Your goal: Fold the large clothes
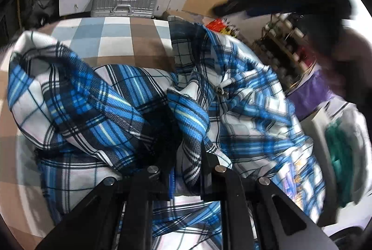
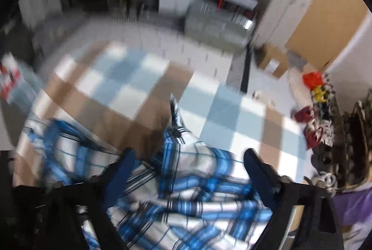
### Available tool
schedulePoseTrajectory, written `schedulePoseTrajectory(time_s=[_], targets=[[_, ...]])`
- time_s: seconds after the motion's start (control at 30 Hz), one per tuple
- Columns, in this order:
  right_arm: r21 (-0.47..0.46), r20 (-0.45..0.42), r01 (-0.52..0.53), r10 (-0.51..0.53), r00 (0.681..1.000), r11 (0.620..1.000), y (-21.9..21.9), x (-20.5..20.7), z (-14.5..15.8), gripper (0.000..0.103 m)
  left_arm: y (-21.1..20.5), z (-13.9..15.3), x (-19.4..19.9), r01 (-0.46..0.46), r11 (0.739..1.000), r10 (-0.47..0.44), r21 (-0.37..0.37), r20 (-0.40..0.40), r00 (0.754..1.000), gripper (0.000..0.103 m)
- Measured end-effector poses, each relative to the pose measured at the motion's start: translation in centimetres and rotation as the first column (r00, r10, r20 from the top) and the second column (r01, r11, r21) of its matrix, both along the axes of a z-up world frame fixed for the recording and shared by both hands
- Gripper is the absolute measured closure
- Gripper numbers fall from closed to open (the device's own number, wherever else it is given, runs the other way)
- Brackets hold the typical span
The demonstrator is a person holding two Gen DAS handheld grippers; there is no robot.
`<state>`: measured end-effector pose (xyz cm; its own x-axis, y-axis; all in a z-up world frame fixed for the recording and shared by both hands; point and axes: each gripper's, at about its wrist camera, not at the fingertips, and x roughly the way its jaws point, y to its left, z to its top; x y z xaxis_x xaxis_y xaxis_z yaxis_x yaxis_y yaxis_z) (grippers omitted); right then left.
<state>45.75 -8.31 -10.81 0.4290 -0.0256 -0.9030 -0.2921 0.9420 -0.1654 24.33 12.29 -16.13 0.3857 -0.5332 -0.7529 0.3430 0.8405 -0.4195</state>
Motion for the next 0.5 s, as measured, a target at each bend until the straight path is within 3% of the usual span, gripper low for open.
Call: schedulePoseTrajectory(time_s=[0.03, 0.13, 0.2, 0.27, 0.3, 0.4, 0.5], targets=[[-0.089, -0.023, -0.026, 0.024, 0.999, 0.996, 1.3, 1.6, -1.7, 0.052, 0.1, -0.1, 0.1, 0.001, 1.0, -0.001, -0.018, -0.006, 1.0, 0.094], [-0.223, -0.056, -0.086, 0.076, 0.996, 0.971, 3.0, 3.7, -5.6, 0.053, -0.2, -0.6, 0.0, 0.022, 0.999, -0.023, -0.024, -0.016, 1.0, 0.094], [-0.191, -0.087, -0.045, 0.028, 0.996, 0.981, 2.6, 5.5, -7.6, 0.054, -0.4, -0.7, 0.0, 0.031, 0.999, -0.031, -0.019, -0.019, 0.999, 0.094], [-0.178, -0.146, 0.006, -0.032, 0.989, 0.984, 2.0, 6.3, -9.5, 0.074, -0.3, -0.9, 0.1, 0.025, 1.0, -0.025, -0.014, -0.038, 0.999, 0.094], [-0.179, -0.165, 0.004, -0.034, 0.986, 0.984, 2.1, 6.3, -10.0, 0.092, -0.1, -0.8, 0.2, 0.026, 0.999, -0.027, -0.025, -0.046, 0.999, 0.094], [-0.153, -0.108, 0.012, -0.028, 0.994, 0.988, 1.7, 4.8, -8.4, 0.098, 0.2, -0.3, 0.1, 0.005, 0.999, -0.007, -0.039, -0.05, 0.999, 0.094], [-0.025, 0.067, 0.032, -0.03, 0.997, 0.999, 0.0, 0.9, -3.4, 0.099, 0.7, 0.0, -0.1, -0.042, 0.999, 0.041, -0.022, -0.055, 0.998, 0.094]])
